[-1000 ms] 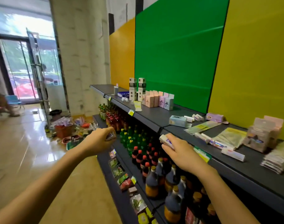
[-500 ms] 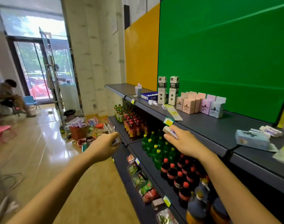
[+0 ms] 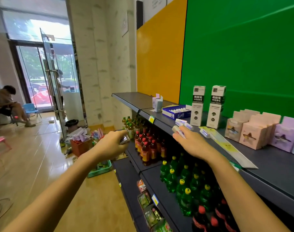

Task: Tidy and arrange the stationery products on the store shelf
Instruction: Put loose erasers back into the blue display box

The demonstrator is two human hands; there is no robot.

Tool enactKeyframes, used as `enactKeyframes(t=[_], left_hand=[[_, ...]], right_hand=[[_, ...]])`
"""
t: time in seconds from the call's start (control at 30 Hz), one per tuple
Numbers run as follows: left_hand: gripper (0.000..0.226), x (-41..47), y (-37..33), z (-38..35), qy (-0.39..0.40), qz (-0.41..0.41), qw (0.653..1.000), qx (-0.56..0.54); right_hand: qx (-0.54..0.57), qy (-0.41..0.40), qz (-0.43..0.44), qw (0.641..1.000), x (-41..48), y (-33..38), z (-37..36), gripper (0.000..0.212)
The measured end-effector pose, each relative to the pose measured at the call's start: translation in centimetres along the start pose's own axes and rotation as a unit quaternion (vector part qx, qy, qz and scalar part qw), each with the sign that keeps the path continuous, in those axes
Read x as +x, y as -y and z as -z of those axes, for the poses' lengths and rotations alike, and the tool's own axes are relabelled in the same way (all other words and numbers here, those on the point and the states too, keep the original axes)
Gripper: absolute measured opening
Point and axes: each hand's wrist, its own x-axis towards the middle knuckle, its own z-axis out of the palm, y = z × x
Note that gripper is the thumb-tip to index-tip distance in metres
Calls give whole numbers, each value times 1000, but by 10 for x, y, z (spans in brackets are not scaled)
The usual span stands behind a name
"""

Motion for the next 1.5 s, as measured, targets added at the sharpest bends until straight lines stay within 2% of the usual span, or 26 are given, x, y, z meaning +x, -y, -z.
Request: enactKeyframes(t=[0.23,0.37,0.43,0.57,0.67,0.8,1.0,1.33,1.5], left_hand=[[3,88,65,-5,-2,-46,999,5],[9,150,102,-17,29,-86,996,0],[5,182,118,-16,35,-114,993,-8],[9,245,142,-7,48,-170,984,-21],[12,289,153,-6,59,-205,975,-54],[21,336,150,-14,75,-255,959,-96],[7,399,133,-44,83,-329,930,-142],[2,475,82,-74,110,-441,870,-190],[1,507,57,-79,101,-514,833,-178]], right_hand=[[-6,-12,2,1000,93,8,-24,21],[-27,-47,-32,998,141,10,-36,50],[-26,-65,-50,996,166,11,-40,56],[-57,-89,-113,988,212,15,-37,57],[-51,-107,-146,982,235,13,-29,47],[-68,-119,-184,973,259,8,-14,50],[-76,-140,-213,964,297,-12,2,33],[-80,-130,-207,966,330,-38,22,17],[-129,-172,-237,947,348,-51,21,19]])
